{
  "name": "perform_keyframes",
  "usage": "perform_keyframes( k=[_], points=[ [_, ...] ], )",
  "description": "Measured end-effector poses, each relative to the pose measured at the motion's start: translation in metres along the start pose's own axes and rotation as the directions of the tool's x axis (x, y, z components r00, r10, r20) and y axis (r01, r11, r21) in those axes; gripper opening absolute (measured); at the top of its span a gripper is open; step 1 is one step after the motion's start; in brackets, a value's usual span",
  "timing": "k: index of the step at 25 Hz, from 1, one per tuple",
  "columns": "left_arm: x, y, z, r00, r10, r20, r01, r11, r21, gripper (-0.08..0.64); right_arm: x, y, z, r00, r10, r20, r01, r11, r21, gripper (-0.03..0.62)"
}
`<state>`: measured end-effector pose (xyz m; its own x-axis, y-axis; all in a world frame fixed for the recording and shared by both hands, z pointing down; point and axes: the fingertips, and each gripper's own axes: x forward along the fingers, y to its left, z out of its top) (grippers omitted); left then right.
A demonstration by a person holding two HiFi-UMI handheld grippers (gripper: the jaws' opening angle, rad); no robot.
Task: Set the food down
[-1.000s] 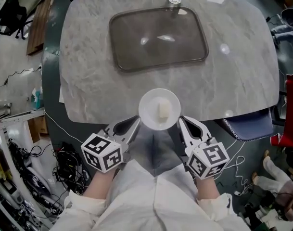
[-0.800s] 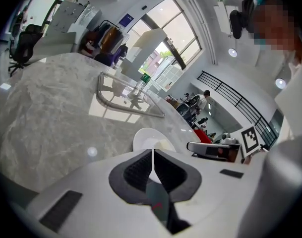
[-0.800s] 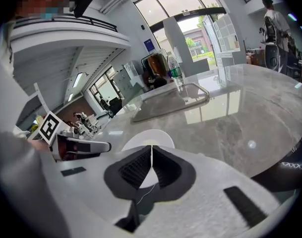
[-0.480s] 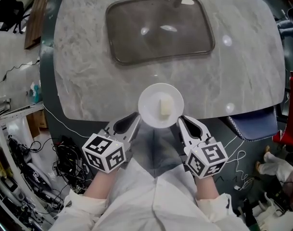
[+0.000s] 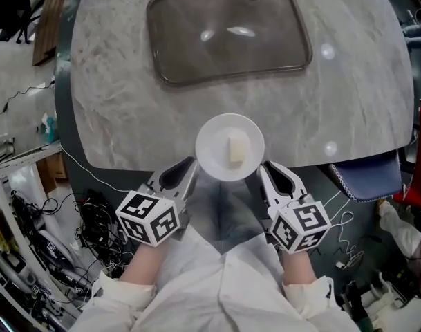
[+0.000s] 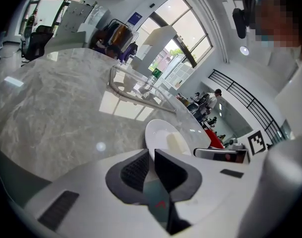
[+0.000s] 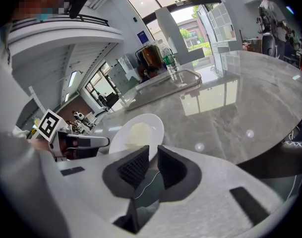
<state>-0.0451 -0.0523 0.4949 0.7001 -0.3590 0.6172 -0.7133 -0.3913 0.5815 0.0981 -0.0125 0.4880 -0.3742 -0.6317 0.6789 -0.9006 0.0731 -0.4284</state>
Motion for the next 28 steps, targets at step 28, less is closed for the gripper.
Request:
perform_keyframes(
  k=[28],
  points=[
    [0.005, -0.012, -0.007, 0.999, -0.041, -0.02, 0.04, 0.998, -0.055, 0.123, 0.008, 0.002, -0.01, 0.998, 0.045, -0.042, -0.043, 0.998, 0.051, 0.072]
  ],
)
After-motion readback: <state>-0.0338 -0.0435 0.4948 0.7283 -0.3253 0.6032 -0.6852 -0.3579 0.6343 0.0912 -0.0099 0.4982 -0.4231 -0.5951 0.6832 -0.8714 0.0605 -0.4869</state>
